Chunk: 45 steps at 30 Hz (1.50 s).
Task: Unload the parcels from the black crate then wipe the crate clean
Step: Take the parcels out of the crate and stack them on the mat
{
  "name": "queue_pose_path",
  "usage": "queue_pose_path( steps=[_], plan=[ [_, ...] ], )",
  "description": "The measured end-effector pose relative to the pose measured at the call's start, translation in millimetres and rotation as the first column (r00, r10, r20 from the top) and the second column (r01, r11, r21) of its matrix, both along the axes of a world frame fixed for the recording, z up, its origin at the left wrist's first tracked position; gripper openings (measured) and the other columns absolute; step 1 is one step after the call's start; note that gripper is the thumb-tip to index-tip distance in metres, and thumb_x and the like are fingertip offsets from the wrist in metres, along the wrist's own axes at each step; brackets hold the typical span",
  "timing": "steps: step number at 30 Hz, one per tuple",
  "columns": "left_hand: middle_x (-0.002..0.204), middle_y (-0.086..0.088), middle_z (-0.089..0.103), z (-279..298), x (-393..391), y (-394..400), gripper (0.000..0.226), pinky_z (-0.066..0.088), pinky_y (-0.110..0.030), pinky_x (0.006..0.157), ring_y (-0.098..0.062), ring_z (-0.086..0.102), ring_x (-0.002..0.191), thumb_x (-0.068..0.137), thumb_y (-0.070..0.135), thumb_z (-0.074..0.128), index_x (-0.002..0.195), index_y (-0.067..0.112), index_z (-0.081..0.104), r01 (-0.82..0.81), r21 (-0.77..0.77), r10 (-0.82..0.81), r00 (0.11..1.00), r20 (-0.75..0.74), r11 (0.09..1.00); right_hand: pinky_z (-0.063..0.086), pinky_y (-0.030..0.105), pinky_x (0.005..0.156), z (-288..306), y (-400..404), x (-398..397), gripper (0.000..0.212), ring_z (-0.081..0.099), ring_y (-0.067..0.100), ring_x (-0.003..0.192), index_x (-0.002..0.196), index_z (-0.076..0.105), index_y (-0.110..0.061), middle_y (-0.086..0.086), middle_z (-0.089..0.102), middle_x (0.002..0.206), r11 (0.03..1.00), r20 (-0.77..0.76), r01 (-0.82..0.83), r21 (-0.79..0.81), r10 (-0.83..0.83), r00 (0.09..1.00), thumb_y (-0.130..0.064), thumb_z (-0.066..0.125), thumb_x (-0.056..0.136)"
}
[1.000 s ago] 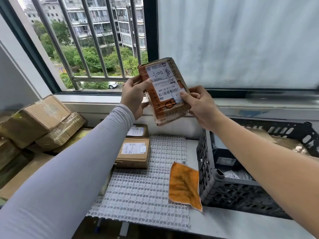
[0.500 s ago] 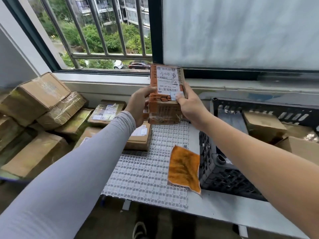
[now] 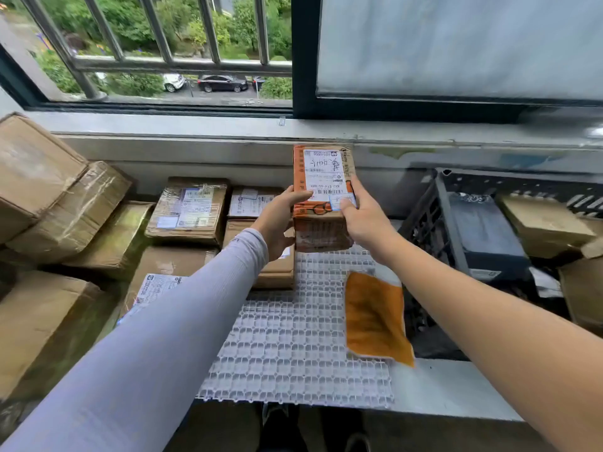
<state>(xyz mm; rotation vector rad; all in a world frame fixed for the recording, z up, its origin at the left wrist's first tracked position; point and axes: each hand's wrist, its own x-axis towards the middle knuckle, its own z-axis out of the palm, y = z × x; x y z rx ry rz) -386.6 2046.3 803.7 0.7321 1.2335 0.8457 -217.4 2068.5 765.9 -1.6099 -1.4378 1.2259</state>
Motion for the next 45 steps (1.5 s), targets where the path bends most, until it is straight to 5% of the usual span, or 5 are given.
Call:
queue_pose_path(
  steps=[20,28,35,40,45],
  plan=[
    [0.074,0.011,0.076,-39.7,-146.7,67.3,0.026,0.047,-0.019,0.049,-0.001,0.067,0.053,0.107,0.032,0.048,0.118,0.019,0.068,-0.19,-0.081,0.186,0.981,-0.054,0.978,0.043,0.039,0.111,-50.9,65.6,-166.0,0.061,0.055,0.016,0.128,0.16,0.028,-0.036,-0.008,0.051,0.153,0.996,-0.033,-0.088,-0.013,0.088,0.996,-0.028,0.044,0.102],
    [0.099,0.011,0.078,-52.6,-166.4,70.3,0.029,0.042,-0.032,0.075,-0.005,0.067,0.076,0.104,0.037,0.05,0.123,0.029,0.072,-0.249,-0.07,0.242,0.966,-0.093,0.966,0.033,0.044,0.122,-58.5,62.6,-186.3,0.068,0.038,0.014,0.147,0.163,0.019,-0.036,-0.013,0.034,0.164,0.995,0.06,-0.102,0.019,0.1,0.993,-0.032,0.041,0.099],
    [0.102,0.011,0.079,-21.2,-183.0,69.0,0.032,0.042,-0.032,0.075,-0.004,0.068,0.078,0.101,0.044,0.05,0.107,0.028,0.078,-0.224,-0.038,0.221,0.973,-0.059,0.974,0.032,0.044,0.122,-25.0,65.1,-199.8,0.067,0.036,0.018,0.148,0.163,0.017,-0.036,-0.015,0.028,0.167,0.991,0.089,-0.105,0.079,0.098,0.991,-0.03,0.041,0.102],
    [0.115,0.006,0.077,-4.0,-213.8,64.9,0.041,0.045,-0.034,0.084,-0.014,0.068,0.105,0.098,0.047,0.053,0.12,0.023,0.077,-0.257,-0.01,0.256,0.964,-0.067,0.966,0.033,0.046,0.121,-6.1,64.2,-227.7,0.069,0.036,0.019,0.149,0.163,0.013,-0.038,-0.01,0.029,0.167,0.986,0.061,-0.151,0.07,0.147,0.987,-0.036,0.04,0.1],
    [0.099,0.007,0.076,-3.8,-254.4,56.6,0.036,0.046,-0.031,0.072,-0.016,0.062,0.091,0.098,0.043,0.05,0.094,0.025,0.08,-0.379,-0.004,0.378,0.925,-0.026,0.926,0.029,0.044,0.123,-2.0,62.6,-267.8,0.069,0.033,0.019,0.15,0.164,0.013,-0.033,-0.008,0.028,0.167,0.977,0.038,-0.203,0.064,0.201,0.979,-0.034,0.041,0.101]
  ],
)
